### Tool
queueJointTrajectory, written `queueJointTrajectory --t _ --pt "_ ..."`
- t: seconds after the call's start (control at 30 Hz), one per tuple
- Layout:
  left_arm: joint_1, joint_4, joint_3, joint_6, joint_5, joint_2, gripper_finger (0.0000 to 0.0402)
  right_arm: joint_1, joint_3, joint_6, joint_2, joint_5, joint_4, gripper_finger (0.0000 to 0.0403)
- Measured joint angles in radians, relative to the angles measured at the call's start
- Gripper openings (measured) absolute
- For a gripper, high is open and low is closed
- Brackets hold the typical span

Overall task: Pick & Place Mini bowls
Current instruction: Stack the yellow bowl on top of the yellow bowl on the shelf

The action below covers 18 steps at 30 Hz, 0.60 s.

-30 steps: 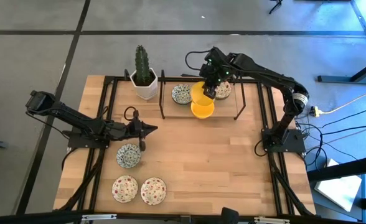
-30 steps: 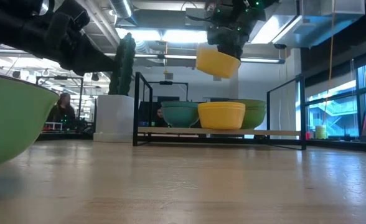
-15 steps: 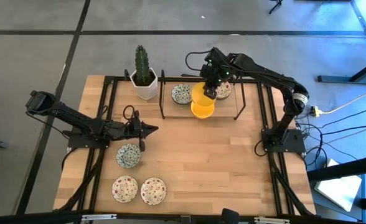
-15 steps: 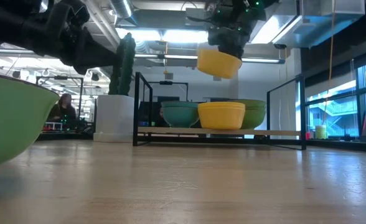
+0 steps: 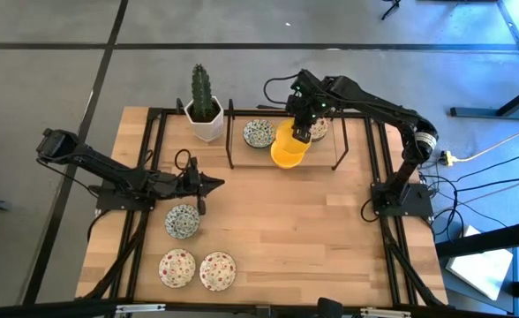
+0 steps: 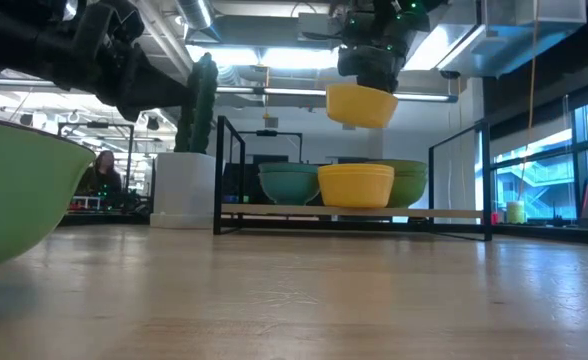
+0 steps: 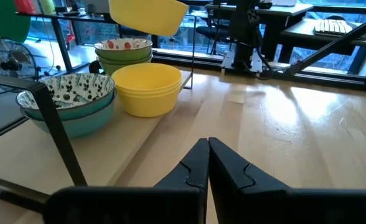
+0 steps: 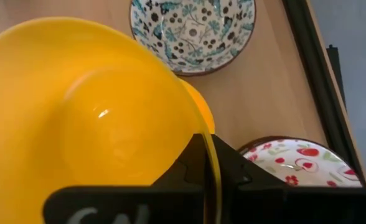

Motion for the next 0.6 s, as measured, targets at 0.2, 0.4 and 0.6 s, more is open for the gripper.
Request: queueJointTrajectory --t 0.2,0.4,0.6 --pt "0.0 0.0 0.0 0.0 0.001 0.0 0.0004 0.0 0.0 -0.014 0.0 0.017 -0.025 0.0007" --pt "0.0 -0.004 0.0 0.0 0.001 0.0 0.0004 0.005 -0.001 0.014 0.001 -0.027 -0.03 0.0007" --pt "0.0 -0.009 0.0 0.001 0.001 0.0 0.0004 0.045 -0.064 0.047 0.01 -0.017 0.043 0.0007"
